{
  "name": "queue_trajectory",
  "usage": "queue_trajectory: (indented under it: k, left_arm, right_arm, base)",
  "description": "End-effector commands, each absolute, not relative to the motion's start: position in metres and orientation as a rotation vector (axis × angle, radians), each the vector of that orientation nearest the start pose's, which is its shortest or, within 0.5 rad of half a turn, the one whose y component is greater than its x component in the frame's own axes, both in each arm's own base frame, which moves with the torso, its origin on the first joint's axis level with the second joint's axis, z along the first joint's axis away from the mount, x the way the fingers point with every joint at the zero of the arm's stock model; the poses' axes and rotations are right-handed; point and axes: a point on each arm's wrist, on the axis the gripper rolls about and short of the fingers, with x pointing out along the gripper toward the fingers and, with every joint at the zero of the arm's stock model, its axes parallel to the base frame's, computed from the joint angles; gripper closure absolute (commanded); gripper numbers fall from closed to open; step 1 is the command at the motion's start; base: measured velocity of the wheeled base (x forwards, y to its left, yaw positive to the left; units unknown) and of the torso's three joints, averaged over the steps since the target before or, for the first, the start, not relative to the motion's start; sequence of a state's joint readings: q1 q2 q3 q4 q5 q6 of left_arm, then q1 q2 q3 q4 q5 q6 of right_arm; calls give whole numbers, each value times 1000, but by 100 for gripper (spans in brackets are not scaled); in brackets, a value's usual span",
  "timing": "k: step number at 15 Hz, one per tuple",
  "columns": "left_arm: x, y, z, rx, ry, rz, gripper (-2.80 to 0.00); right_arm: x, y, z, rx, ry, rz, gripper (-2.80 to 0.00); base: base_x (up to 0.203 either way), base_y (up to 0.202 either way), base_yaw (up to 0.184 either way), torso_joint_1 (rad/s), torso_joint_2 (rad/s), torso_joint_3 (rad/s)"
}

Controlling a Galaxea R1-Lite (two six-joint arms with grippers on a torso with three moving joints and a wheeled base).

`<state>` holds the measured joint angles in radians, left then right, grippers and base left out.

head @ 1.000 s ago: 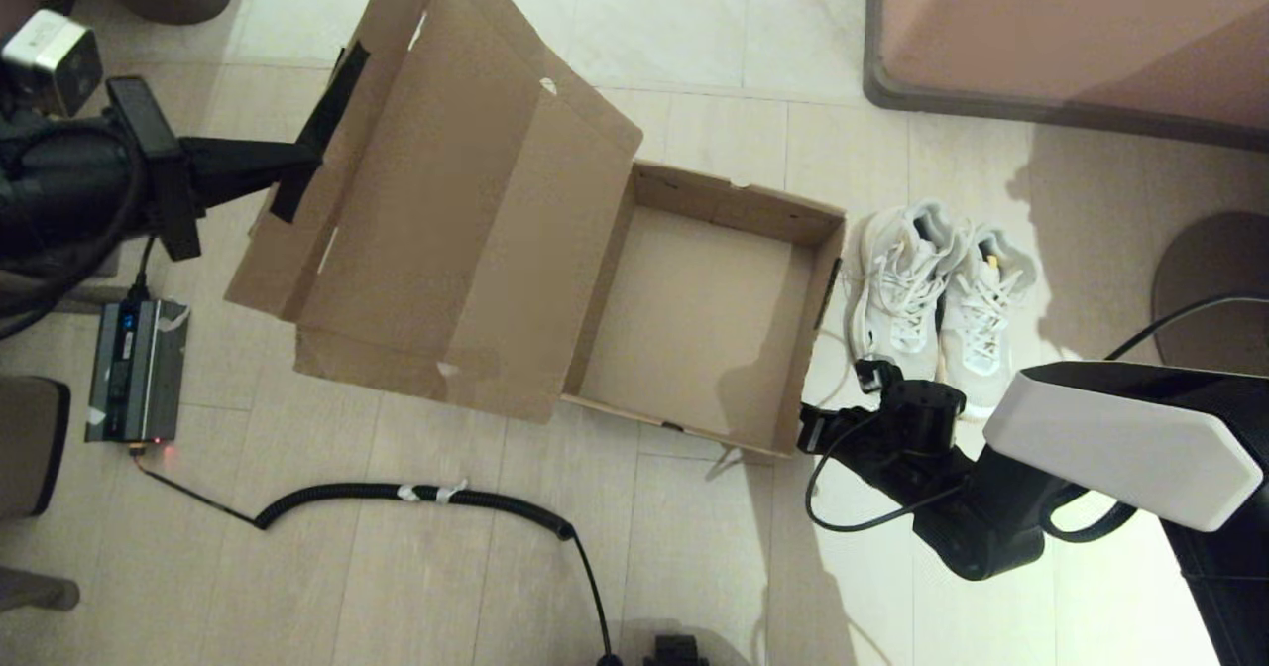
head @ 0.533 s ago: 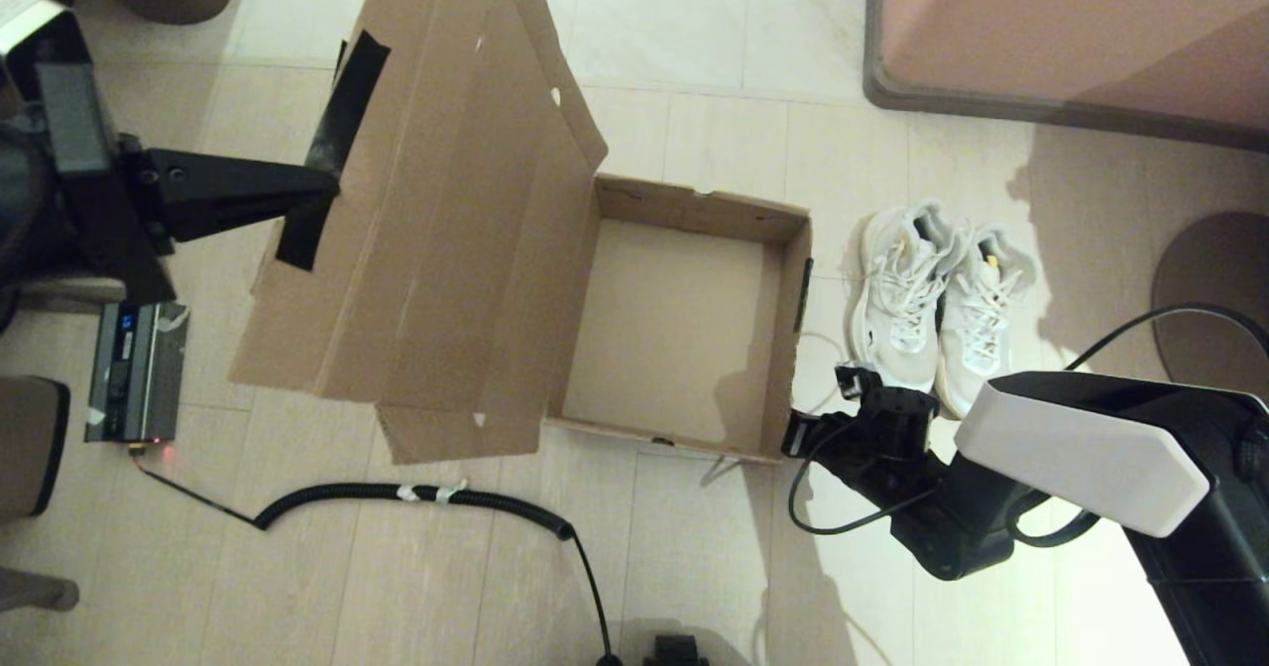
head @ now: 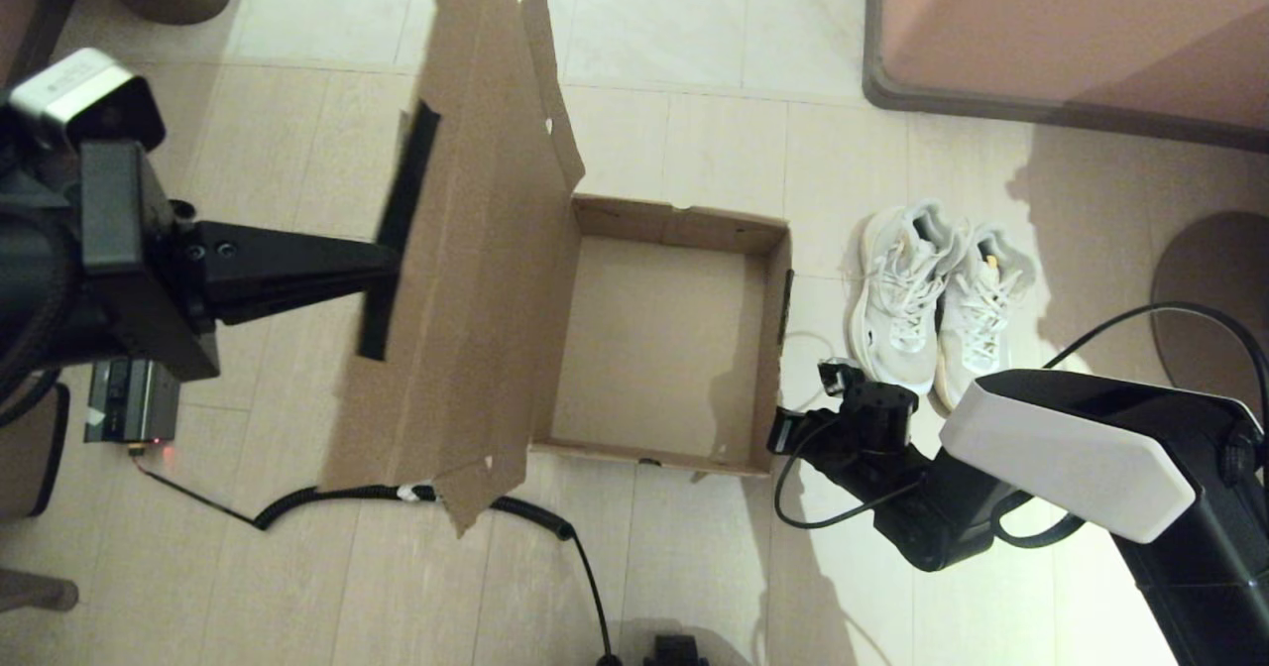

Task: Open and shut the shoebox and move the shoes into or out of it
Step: Close the shoe box

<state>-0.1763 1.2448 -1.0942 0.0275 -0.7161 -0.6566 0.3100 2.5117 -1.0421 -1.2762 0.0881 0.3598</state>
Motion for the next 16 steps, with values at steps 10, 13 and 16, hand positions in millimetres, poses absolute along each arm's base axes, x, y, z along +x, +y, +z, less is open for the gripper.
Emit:
queue_trajectory:
  k: [10, 13, 16]
  left_arm:
    - [207, -69, 276, -678, 586, -828, -280]
    - [210, -75, 274, -669, 577, -854, -280]
    - [209, -75, 270, -672, 594, -848, -280]
  right_arm:
    - [412, 144, -7, 331, 254, 371, 0]
    - [411, 141, -6, 328, 252, 356, 0]
    - [408, 128, 6, 294, 233, 287, 0]
  base:
    - [0, 0, 0, 0, 0, 0]
    - [0, 0, 0, 0, 0, 0]
    - [0, 0, 0, 0, 0, 0]
